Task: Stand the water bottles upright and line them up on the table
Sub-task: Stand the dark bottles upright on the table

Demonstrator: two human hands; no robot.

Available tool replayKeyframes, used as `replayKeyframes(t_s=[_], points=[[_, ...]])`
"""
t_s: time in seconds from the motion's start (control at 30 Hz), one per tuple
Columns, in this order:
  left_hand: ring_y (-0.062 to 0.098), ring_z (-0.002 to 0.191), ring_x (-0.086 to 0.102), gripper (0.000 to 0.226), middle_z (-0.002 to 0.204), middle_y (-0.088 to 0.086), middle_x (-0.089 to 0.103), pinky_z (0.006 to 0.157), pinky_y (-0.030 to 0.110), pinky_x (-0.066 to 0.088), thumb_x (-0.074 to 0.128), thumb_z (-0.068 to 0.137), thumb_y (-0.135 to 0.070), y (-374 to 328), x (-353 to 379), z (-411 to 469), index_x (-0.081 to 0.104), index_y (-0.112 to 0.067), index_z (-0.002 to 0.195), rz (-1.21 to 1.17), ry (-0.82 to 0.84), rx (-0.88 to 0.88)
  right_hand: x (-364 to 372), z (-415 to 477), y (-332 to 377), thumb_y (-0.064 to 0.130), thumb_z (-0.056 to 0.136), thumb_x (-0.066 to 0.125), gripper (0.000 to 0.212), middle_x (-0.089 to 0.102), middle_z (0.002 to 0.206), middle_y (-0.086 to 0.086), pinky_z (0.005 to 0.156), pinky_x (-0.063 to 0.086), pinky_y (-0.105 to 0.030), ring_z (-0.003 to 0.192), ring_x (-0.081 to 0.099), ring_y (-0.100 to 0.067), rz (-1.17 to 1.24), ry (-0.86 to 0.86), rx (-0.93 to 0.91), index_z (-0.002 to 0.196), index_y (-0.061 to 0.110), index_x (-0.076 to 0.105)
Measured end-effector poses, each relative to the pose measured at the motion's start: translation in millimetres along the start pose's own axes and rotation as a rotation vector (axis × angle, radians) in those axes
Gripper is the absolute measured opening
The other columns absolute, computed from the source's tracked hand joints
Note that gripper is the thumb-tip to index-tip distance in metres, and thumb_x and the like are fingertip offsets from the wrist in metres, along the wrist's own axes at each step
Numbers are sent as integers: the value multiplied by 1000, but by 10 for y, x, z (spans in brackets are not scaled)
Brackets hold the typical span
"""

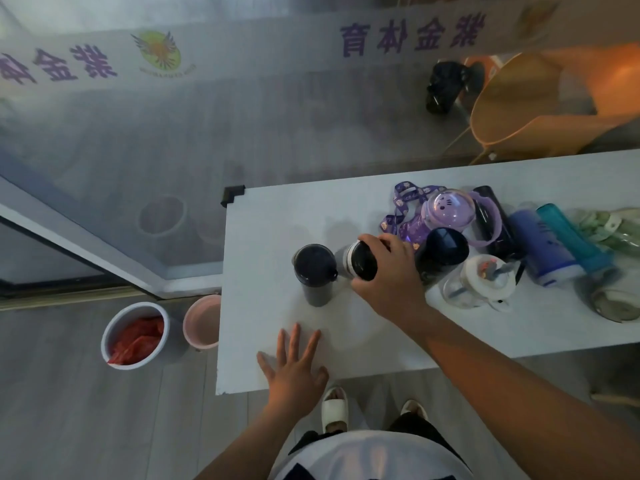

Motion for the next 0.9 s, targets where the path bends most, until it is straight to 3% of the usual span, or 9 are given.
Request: replayKeyframes(t_s=[0.2, 0.43, 0.53, 0.7, 0.83, 0.9], points=[[25, 145, -33, 71, 161, -5, -26, 108, 70, -20, 30, 94, -59, -9, 10, 15, -15, -51, 148, -12, -19, -13, -102, 5, 94, 30, 67, 68, 66, 48, 123, -3, 90, 37, -37, 111, 35, -28, -30, 199, -5, 130, 27, 50], [24, 145, -32, 72, 162, -5, -24, 108, 69, -20, 33, 93, -58, -15, 3, 15, -12, -51, 149, -32, -33, -12, -69, -135, 76, 28, 73, 65, 64, 46, 130, -1, 90, 43, -41, 114, 39, -29, 31, 194, -20, 134, 27, 46], [24, 147, -28, 72, 163, -6, -20, 109, 69, -16, 35, 93, -58, -24, -3, 20, -8, -51, 150, -34, -50, -22, -138, -219, 83, 29, 76, 63, 69, 37, 143, -2, 99, 40, -44, 128, 35, -29, 59, 189, -12, 140, 28, 38], [26, 151, -17, 74, 165, -4, -13, 114, 67, -2, 37, 91, -66, -119, -63, 0, -2, -49, 152, -51, -47, -90, -326, -654, 20, 39, 82, 65, 74, 33, 152, 0, 113, 26, -31, 139, 28, -18, 188, 141, -25, 147, 25, 31], [26, 152, -10, 75, 165, -2, -10, 116, 65, 2, 41, 91, -65, -447, -107, -107, 4, -45, 154, -97, -50, -107, -361, -1139, -442, 47, 83, 64, 77, 28, 156, 4, 112, 23, -26, 142, 25, -14, 223, 201, 77, 149, 29, 28], [26, 152, -7, 76, 165, -3, -9, 117, 64, 5, 43, 90, -65, -686, -100, -200, 6, -46, 153, -105, -59, -86, -415, -1373, -791, 53, 83, 61, 79, 22, 159, 6, 115, 23, -31, 144, 20, -14, 157, 259, 156, 150, 34, 23]])
Point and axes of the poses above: each hand's wrist, its own z-axis towards the middle knuckle, its own x-axis out of the palm, y = z × x, the point moved 6 cm from there along z, towards the middle knuckle
